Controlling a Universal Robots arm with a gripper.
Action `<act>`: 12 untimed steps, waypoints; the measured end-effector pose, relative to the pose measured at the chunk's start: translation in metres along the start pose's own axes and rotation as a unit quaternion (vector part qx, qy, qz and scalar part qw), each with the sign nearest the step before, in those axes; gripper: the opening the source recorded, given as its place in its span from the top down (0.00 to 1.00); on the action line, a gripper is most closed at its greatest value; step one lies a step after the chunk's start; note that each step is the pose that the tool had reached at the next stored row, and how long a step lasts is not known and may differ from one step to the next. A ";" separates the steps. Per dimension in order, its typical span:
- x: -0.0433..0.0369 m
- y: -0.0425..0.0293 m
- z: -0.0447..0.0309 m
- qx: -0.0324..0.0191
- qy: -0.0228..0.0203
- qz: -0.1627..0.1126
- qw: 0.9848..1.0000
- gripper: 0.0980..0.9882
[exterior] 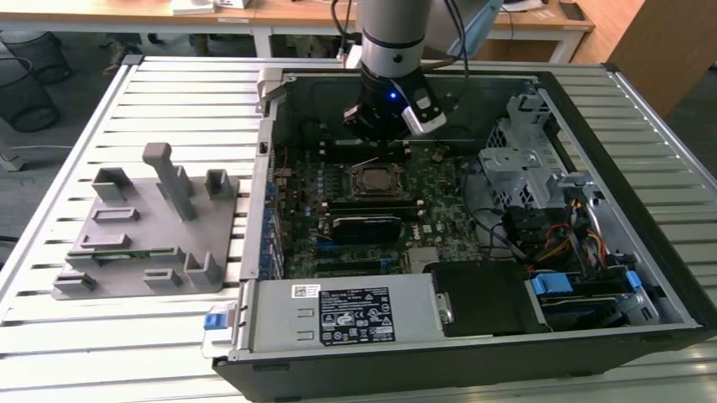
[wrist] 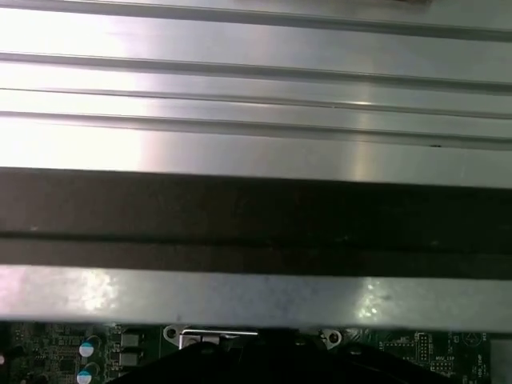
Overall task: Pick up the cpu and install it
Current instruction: 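Install the first cpu locking lever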
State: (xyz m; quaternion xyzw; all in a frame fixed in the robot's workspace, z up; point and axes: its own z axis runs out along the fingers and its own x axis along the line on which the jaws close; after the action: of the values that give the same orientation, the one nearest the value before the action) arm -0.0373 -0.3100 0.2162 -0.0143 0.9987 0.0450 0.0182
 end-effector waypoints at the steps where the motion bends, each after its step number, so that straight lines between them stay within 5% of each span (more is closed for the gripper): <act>1: -0.0004 -0.0001 0.0008 0.000 0.000 0.000 1.000 0.99; 12: -0.0028 -0.0011 0.0115 0.000 0.001 0.000 1.000 0.99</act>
State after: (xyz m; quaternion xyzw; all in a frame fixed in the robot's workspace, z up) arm -0.0341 -0.3100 0.2047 -0.0143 0.9987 0.0450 0.0176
